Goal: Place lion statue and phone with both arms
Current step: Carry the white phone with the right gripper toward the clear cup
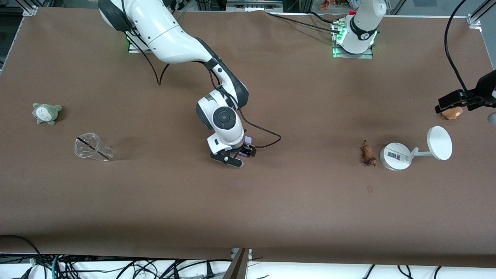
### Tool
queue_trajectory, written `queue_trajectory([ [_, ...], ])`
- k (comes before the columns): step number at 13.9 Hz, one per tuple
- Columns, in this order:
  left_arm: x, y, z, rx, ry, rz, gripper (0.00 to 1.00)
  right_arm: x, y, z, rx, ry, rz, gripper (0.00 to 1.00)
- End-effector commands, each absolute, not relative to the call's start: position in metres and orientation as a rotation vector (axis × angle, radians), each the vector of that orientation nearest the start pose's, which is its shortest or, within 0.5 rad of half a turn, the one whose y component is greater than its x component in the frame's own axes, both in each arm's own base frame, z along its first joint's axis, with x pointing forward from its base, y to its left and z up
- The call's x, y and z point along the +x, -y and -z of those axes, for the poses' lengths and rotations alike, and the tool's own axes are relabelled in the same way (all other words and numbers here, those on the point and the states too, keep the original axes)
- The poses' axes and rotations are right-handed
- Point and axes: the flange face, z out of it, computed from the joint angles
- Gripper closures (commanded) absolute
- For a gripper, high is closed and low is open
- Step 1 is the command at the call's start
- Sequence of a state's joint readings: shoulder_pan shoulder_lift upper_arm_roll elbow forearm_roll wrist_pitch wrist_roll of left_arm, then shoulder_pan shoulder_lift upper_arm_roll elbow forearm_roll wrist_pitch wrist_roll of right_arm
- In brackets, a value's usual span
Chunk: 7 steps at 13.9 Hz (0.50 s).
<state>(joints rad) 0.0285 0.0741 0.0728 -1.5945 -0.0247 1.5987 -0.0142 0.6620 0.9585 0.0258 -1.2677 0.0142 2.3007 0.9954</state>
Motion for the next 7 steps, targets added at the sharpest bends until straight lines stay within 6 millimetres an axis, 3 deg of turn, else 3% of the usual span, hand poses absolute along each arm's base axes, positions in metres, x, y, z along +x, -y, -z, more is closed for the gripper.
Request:
queue_trajectory([
  [1,0.5732,-0.0385,-0.5763,-3.161,0.116,-0.120,0.00,0.5885,-0.4838,-0.1775,-3.012,-0.521,0.056,0.00],
  [4,0.5729,-0.0385,-0.5797,-3.161,0.115,-0.130,0.00,0.5858,-0.4857,-0.1745,-3.016,-0.516,0.050,0.02],
  [7,0.5824,-0.0407,-0.5753,-3.158,0.120,-0.156,0.00,0.5843,-0.4874,-0.1754,-3.018,-0.511,0.048,0.31],
])
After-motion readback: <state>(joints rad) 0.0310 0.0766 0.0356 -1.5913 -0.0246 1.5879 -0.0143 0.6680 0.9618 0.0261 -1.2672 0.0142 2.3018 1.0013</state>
